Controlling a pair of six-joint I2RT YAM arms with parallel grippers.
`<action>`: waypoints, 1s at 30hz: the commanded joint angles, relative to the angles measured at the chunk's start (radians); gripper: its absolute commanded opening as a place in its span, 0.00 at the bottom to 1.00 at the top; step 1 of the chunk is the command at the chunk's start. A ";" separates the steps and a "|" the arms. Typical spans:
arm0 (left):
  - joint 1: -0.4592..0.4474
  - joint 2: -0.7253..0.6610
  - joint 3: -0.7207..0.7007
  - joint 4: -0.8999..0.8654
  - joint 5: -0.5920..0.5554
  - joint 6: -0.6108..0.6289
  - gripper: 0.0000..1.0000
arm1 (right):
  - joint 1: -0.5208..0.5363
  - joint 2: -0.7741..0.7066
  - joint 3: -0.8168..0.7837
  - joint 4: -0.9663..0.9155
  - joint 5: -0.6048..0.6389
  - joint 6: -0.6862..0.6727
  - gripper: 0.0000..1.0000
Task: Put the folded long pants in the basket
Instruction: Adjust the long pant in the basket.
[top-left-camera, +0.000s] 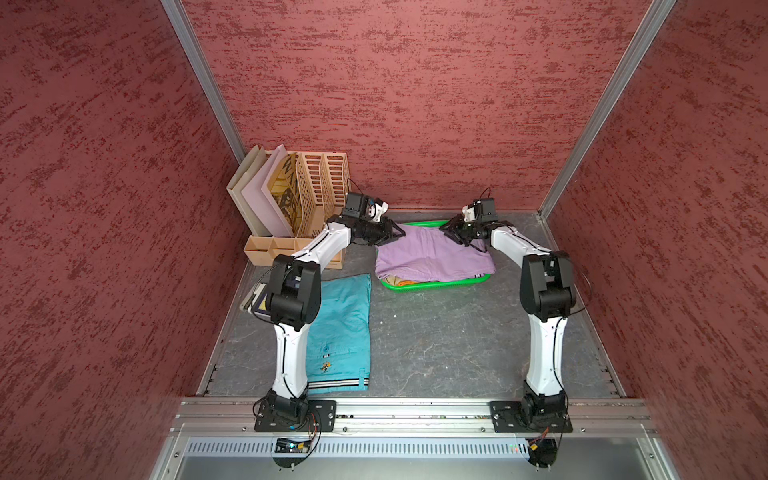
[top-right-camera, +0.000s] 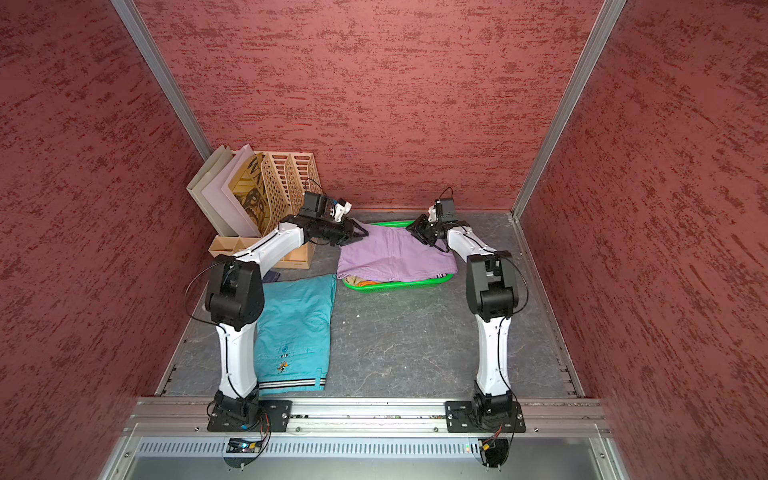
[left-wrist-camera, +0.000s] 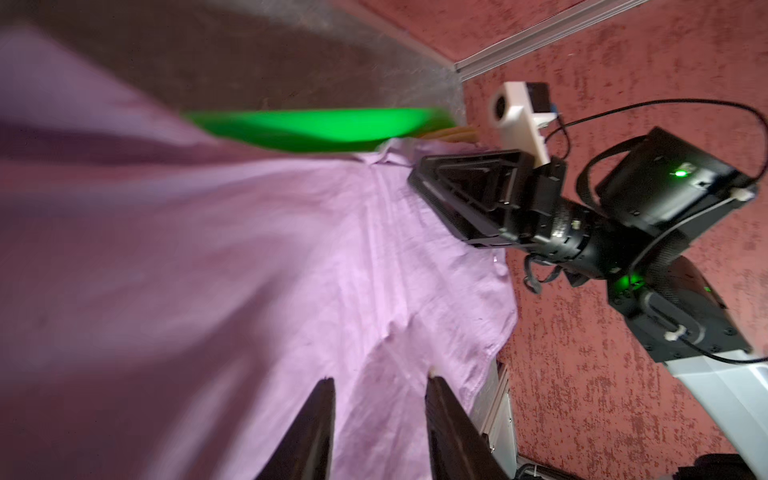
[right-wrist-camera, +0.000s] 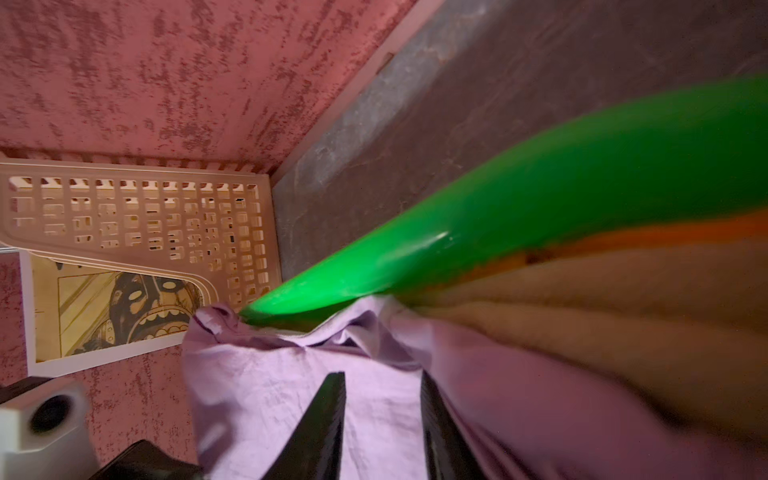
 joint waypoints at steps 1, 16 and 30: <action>0.009 -0.045 -0.031 0.026 -0.011 -0.008 0.43 | -0.032 0.013 0.013 0.041 0.024 0.020 0.35; 0.008 0.121 0.191 -0.011 -0.075 -0.018 0.48 | -0.081 -0.160 -0.162 0.135 -0.007 0.037 0.37; 0.086 0.027 0.109 -0.029 -0.068 -0.011 0.51 | -0.183 -0.187 -0.200 0.174 -0.051 0.036 0.35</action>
